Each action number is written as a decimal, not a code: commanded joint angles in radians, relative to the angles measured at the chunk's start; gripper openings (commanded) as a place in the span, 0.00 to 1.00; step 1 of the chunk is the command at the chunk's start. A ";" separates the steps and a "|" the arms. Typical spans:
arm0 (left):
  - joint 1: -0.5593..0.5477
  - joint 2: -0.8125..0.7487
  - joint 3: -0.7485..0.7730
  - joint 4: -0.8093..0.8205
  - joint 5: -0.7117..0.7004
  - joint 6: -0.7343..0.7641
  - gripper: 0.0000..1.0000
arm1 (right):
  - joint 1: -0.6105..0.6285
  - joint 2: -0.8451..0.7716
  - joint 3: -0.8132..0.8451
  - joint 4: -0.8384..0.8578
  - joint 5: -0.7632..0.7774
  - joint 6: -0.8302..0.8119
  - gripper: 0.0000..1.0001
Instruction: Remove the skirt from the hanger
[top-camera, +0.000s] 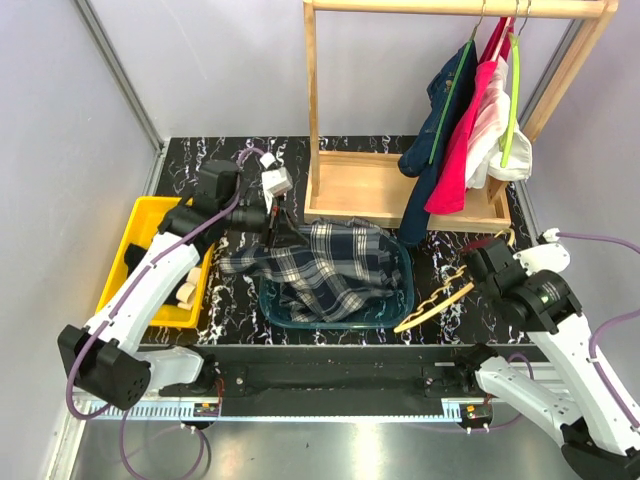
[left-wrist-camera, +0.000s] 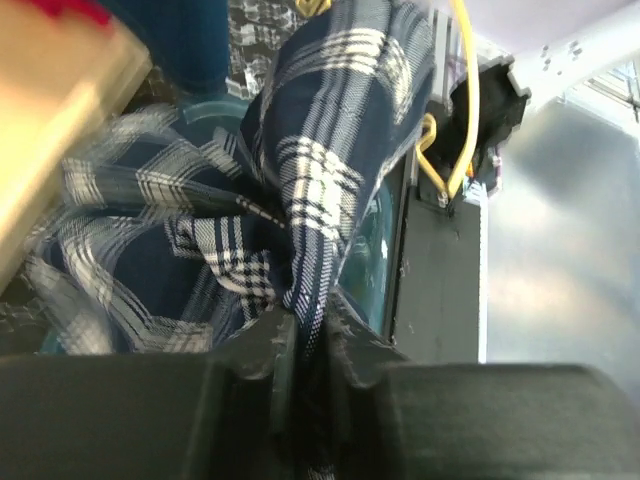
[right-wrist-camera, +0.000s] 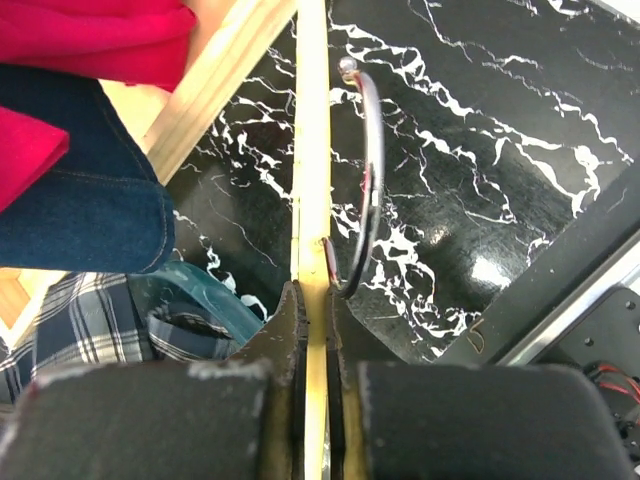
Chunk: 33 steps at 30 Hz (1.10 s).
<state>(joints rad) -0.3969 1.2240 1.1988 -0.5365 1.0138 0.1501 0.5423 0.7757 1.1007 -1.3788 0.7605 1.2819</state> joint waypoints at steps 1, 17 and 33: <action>-0.003 -0.023 0.027 -0.178 -0.037 0.210 0.49 | -0.018 0.037 0.015 -0.243 -0.045 0.048 0.18; -0.003 0.028 0.214 -0.263 -0.115 0.223 0.87 | -0.018 -0.017 0.044 -0.102 -0.281 0.050 0.50; -0.212 0.259 0.173 -0.614 -0.009 0.463 0.87 | -0.018 0.255 0.428 0.323 -0.399 -0.332 0.55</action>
<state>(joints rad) -0.5510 1.4414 1.3804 -0.9993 1.0008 0.4515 0.5289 1.0824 1.4284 -1.0748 0.2745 1.0222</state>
